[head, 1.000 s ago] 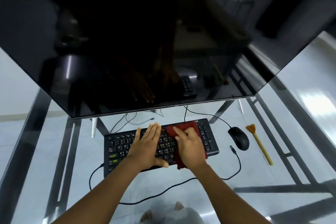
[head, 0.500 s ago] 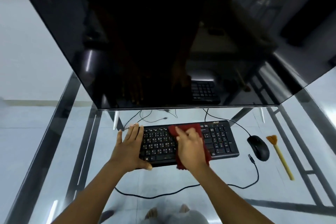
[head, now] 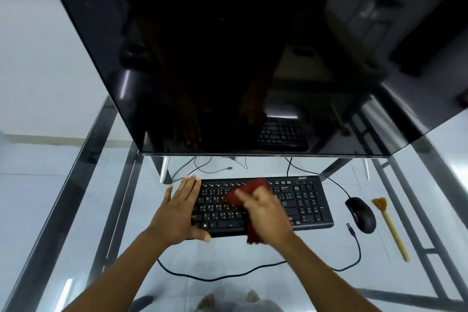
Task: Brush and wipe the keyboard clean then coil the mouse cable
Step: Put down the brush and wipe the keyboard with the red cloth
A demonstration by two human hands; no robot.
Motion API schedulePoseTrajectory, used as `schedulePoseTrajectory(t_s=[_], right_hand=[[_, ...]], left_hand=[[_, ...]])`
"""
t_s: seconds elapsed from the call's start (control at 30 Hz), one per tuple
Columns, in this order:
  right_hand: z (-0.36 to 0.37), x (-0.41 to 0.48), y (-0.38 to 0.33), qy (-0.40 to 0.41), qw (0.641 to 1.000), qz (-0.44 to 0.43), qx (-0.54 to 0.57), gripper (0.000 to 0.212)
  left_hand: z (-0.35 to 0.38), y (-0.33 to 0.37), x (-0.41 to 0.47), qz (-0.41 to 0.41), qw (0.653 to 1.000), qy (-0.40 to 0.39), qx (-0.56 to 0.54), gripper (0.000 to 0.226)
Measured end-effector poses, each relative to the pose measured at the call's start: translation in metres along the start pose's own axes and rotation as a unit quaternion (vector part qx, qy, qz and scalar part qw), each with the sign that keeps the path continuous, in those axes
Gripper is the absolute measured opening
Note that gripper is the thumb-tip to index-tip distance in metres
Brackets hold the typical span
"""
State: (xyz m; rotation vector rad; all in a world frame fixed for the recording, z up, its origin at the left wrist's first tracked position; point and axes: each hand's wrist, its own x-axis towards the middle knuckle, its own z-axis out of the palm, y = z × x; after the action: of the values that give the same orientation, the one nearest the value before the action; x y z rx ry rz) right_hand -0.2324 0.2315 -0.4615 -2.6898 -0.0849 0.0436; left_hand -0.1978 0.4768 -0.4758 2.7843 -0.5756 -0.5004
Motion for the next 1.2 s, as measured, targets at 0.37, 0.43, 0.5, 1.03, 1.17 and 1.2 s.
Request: schedulePoseTrajectory(t_s=[0.37,0.43,0.5,1.03,1.17,1.2], right_hand=[[-0.010,0.024,0.021,0.064,0.990,0.117,-0.046,0.038],[-0.008,0.021,0.016,0.089,0.979,0.171,-0.060,0.041],[0.009,0.016,-0.016,0.069,0.993,0.086,-0.042,0.050],[-0.010,-0.036,0.022,-0.042,0.998,-0.056,0.000,0.048],[0.007,-0.041,-0.006,-0.020,0.995,-0.091,-0.027,0.068],[0.014,-0.044,-0.013,-0.035,0.990,-0.132,-0.042,0.071]], left_hand=[[-0.002,-0.002,0.000,0.004,1.000,0.000,0.010,0.148],[-0.001,-0.002,0.000,0.007,1.000,0.002,0.004,0.147],[-0.001,-0.002,0.001,0.008,1.000,0.001,-0.001,0.148],[0.005,-0.014,-0.020,-0.022,0.997,0.032,-0.067,0.142],[0.008,-0.016,-0.019,-0.011,0.995,0.038,-0.092,0.142],[0.009,-0.017,-0.018,-0.010,0.995,0.036,-0.093,0.143]])
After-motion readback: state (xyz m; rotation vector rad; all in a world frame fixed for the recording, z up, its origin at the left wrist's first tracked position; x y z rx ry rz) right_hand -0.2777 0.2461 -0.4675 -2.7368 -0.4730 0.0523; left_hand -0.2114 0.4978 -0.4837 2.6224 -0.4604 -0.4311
